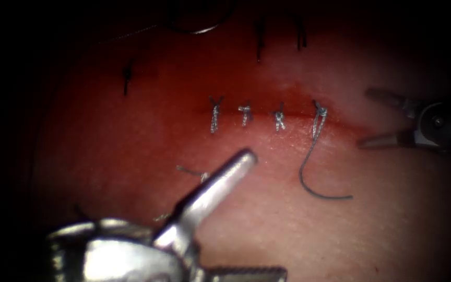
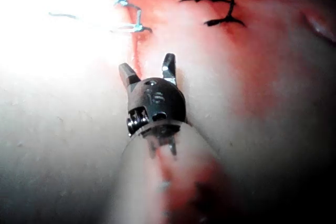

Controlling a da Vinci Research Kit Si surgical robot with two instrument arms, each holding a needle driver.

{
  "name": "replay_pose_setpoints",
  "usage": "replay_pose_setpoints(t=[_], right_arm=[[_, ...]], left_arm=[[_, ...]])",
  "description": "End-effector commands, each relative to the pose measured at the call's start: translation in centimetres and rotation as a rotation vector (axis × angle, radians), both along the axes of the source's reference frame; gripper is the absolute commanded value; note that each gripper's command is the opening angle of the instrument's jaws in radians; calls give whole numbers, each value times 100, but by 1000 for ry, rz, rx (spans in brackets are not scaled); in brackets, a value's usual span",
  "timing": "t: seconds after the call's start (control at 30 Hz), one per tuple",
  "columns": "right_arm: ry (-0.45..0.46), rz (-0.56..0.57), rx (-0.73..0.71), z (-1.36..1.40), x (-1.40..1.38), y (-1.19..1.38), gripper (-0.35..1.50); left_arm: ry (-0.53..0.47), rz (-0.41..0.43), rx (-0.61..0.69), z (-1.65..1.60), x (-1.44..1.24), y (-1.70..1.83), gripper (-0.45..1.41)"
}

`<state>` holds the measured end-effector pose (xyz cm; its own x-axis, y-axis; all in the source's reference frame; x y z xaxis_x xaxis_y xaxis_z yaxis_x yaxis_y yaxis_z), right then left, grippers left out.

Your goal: Wound Closure

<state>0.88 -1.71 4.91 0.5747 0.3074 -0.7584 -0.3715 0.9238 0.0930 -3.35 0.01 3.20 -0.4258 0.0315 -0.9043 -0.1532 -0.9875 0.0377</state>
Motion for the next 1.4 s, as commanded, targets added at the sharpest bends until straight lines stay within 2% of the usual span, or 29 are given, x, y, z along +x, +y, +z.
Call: replay_pose_setpoints(t=[0.03,0.27,0.43,0.53,0.67,0.8,1.07,1.1,1.13,1.17,1.27,1.4], right_arm=[[-2,-5,2,5,8,3,126],[-11,-14,9,5,9,0,126],[-16,-19,12,6,10,-1,126],[-24,-26,17,7,10,-3,126],[-26,-27,17,7,11,-4,126],[-30,-30,18,9,13,-6,124],[-35,-31,18,10,16,-8,124],[-37,-32,20,10,16,-8,124],[-37,-32,20,10,17,-9,124],[-37,-33,19,10,16,-9,124],[-34,-37,20,9,15,-11,124],[31,-66,14,3,11,-14,124]], left_arm=[[2,7,7,10,-14,3,88],[87,16,22,42,-41,17,88],[168,83,75,71,-53,18,81],[253,119,151,96,-65,8,61],[288,99,198,116,-76,0,59],[291,81,213,123,-84,5,56],[296,65,206,132,-95,6,20],[296,64,206,133,-96,7,5],[292,61,204,134,-95,7,-30],[290,59,203,135,-94,8,-45],[294,56,208,134,-86,9,-45],[288,22,199,130,-75,19,-45]])
